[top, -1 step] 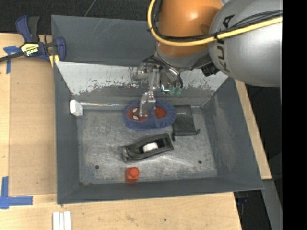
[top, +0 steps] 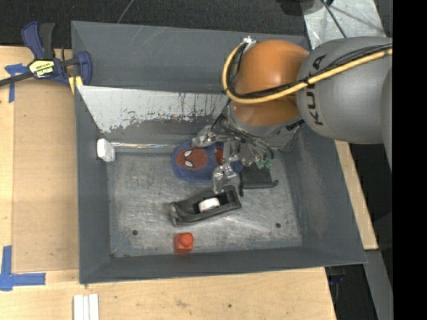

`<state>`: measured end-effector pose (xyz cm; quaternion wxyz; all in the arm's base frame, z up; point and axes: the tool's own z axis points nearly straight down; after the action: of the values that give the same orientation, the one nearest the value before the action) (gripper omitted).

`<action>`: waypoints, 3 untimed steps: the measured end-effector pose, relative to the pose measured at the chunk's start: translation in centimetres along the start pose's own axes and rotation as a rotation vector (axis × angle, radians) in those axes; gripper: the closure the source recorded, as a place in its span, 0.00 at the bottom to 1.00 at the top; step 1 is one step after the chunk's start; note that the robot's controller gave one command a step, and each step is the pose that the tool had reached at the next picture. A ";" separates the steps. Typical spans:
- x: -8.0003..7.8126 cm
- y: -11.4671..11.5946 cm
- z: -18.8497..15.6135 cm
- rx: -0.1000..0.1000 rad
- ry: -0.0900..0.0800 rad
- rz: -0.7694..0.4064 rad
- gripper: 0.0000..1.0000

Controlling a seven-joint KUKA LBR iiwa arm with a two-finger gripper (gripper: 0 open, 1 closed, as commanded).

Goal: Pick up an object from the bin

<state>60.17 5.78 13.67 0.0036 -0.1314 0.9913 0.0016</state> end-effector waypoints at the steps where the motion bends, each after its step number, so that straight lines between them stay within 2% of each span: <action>1: 0.8 -4.0 -8.5 0.006 -0.001 -0.468 0.00; 2: 0.4 -6.0 5.4 -0.001 -0.009 -0.314 0.00; 3: -0.1 -6.0 4.6 0.006 -0.025 -0.314 1.00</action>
Offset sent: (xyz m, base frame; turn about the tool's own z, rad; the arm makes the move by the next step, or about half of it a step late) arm 0.0002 -0.0391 0.0813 -0.4715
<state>61.91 0.03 9.06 0.0167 -0.2847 0.9585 -0.0002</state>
